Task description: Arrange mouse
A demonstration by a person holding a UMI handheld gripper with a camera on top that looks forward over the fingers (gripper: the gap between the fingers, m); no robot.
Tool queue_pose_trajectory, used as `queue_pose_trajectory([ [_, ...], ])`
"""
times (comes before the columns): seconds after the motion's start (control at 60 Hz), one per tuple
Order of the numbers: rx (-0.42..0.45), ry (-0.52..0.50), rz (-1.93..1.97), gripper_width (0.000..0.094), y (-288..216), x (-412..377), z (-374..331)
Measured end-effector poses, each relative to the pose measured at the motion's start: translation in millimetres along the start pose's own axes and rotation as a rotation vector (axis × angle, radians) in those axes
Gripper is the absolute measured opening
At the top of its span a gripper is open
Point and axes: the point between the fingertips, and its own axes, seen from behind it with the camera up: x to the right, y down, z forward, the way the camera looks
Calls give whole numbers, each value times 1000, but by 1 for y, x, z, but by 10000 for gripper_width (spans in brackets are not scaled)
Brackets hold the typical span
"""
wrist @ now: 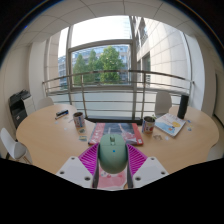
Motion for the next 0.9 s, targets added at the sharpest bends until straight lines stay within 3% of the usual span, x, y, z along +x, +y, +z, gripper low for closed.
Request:
queue_pose_trajectory([
  [0.183,-162,-9,-1,396,101,-41,53],
  [0.35,-243,-9,23,507,143,-46,72],
  [0.4,-239,-7,17,553,140,-45,73],
  [0.483,-238,15,-14,841,135,-42,64],
  [0.5,-237,18,-19,858,132,-42,62],
  [0.533,-238,25,-24,823,124,-42,53],
  [0.6,-221,36,-24,860,114,-43,40],
  [0.9,-138,81,-12,851,53,-59,-87],
])
